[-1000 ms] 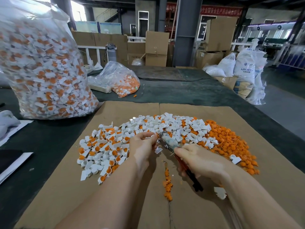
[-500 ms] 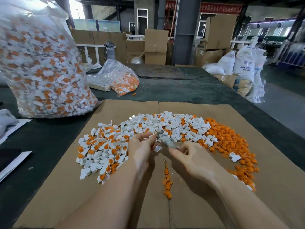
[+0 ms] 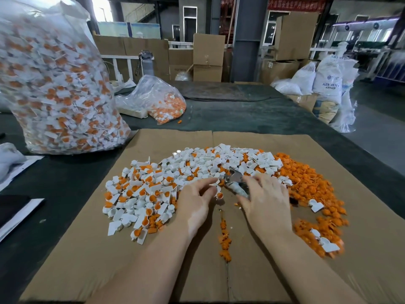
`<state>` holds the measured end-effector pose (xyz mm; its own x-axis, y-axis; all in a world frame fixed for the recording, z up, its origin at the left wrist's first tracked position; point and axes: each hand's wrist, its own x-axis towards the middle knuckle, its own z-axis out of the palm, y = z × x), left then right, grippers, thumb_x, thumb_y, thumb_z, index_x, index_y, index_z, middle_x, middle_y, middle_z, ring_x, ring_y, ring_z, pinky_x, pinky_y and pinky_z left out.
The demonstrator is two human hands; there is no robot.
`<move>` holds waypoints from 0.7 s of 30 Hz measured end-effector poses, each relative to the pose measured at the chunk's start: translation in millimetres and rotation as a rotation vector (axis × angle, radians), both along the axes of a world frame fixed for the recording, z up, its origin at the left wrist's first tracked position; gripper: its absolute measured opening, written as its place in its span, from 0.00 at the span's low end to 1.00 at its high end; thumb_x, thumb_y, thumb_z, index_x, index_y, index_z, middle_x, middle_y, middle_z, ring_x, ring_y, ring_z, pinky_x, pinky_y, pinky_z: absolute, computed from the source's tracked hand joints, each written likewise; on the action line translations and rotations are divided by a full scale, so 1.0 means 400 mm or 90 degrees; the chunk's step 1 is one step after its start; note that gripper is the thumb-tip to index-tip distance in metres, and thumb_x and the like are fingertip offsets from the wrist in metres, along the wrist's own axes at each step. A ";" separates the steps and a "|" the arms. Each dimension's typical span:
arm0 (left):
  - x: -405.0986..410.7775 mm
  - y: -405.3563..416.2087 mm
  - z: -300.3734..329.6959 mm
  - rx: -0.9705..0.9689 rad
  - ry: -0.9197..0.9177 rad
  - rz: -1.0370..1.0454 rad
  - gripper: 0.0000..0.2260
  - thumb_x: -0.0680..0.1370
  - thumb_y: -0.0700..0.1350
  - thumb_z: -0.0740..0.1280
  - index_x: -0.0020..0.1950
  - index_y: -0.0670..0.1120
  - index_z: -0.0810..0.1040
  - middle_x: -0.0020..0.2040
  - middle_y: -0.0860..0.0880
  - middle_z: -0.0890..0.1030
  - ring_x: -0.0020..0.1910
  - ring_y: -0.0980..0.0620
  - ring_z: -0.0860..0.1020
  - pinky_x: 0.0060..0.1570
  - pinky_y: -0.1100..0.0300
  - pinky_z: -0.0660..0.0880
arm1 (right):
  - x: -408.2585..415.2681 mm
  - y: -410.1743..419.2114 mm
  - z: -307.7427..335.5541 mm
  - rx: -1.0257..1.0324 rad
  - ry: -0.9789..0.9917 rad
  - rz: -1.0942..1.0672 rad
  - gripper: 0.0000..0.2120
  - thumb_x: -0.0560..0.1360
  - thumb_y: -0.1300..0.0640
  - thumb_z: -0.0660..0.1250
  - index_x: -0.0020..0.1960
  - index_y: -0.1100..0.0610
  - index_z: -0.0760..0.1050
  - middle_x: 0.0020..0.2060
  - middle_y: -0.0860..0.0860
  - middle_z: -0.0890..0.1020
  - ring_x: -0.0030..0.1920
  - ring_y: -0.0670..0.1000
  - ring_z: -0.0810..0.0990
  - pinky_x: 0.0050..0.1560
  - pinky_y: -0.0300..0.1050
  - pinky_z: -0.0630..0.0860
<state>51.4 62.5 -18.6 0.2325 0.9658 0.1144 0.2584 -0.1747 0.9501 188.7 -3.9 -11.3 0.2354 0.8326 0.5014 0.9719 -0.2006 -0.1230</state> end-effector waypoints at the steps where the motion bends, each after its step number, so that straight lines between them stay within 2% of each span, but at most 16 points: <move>1: -0.001 -0.001 0.000 0.003 0.001 -0.011 0.11 0.78 0.41 0.66 0.59 0.52 0.80 0.57 0.54 0.80 0.59 0.56 0.76 0.64 0.57 0.70 | -0.013 0.003 -0.001 0.045 0.058 0.083 0.16 0.73 0.56 0.70 0.59 0.57 0.77 0.52 0.54 0.79 0.54 0.55 0.77 0.57 0.51 0.71; 4: -0.006 -0.007 0.003 0.021 0.006 -0.038 0.11 0.78 0.41 0.65 0.57 0.53 0.80 0.56 0.54 0.81 0.58 0.58 0.76 0.62 0.60 0.71 | -0.047 0.007 -0.002 0.070 0.192 0.221 0.08 0.72 0.65 0.70 0.51 0.59 0.81 0.44 0.52 0.82 0.47 0.51 0.79 0.51 0.46 0.76; 6: -0.015 -0.013 0.005 0.005 -0.004 -0.068 0.12 0.77 0.41 0.67 0.57 0.54 0.80 0.56 0.55 0.81 0.57 0.59 0.76 0.61 0.61 0.71 | -0.054 0.006 -0.008 0.092 0.221 0.223 0.05 0.72 0.66 0.70 0.46 0.60 0.82 0.41 0.52 0.82 0.45 0.52 0.80 0.47 0.46 0.77; 8: -0.020 -0.017 0.002 0.023 0.047 -0.111 0.16 0.74 0.41 0.70 0.60 0.55 0.78 0.54 0.56 0.80 0.53 0.61 0.77 0.58 0.64 0.73 | -0.054 0.002 -0.014 0.116 0.225 0.212 0.04 0.71 0.67 0.71 0.43 0.60 0.81 0.39 0.52 0.82 0.43 0.52 0.80 0.45 0.45 0.76; 10: -0.017 -0.020 0.001 0.071 0.114 -0.127 0.18 0.73 0.41 0.72 0.61 0.53 0.77 0.52 0.57 0.80 0.49 0.62 0.77 0.51 0.71 0.73 | -0.054 -0.001 -0.016 0.132 0.226 0.209 0.04 0.70 0.67 0.71 0.43 0.60 0.81 0.39 0.52 0.82 0.42 0.51 0.80 0.44 0.44 0.76; 12: -0.010 -0.022 0.005 0.096 0.134 -0.115 0.16 0.73 0.41 0.72 0.60 0.50 0.79 0.52 0.56 0.81 0.48 0.60 0.77 0.47 0.74 0.71 | -0.054 -0.004 -0.018 0.143 0.230 0.208 0.04 0.70 0.67 0.71 0.44 0.61 0.81 0.39 0.52 0.82 0.43 0.52 0.80 0.45 0.45 0.77; 18: -0.010 -0.034 0.010 0.137 0.159 -0.126 0.14 0.75 0.42 0.70 0.60 0.50 0.78 0.55 0.54 0.81 0.54 0.59 0.77 0.57 0.67 0.71 | -0.052 -0.009 -0.019 0.114 0.239 0.214 0.04 0.70 0.66 0.71 0.44 0.60 0.81 0.40 0.52 0.81 0.45 0.52 0.79 0.47 0.43 0.76; 21: -0.007 -0.036 0.007 0.167 0.169 -0.119 0.14 0.76 0.43 0.69 0.60 0.52 0.77 0.53 0.57 0.79 0.52 0.61 0.75 0.51 0.76 0.67 | -0.054 -0.010 -0.018 0.126 0.228 0.206 0.04 0.71 0.65 0.71 0.45 0.59 0.81 0.40 0.51 0.81 0.45 0.51 0.79 0.47 0.42 0.75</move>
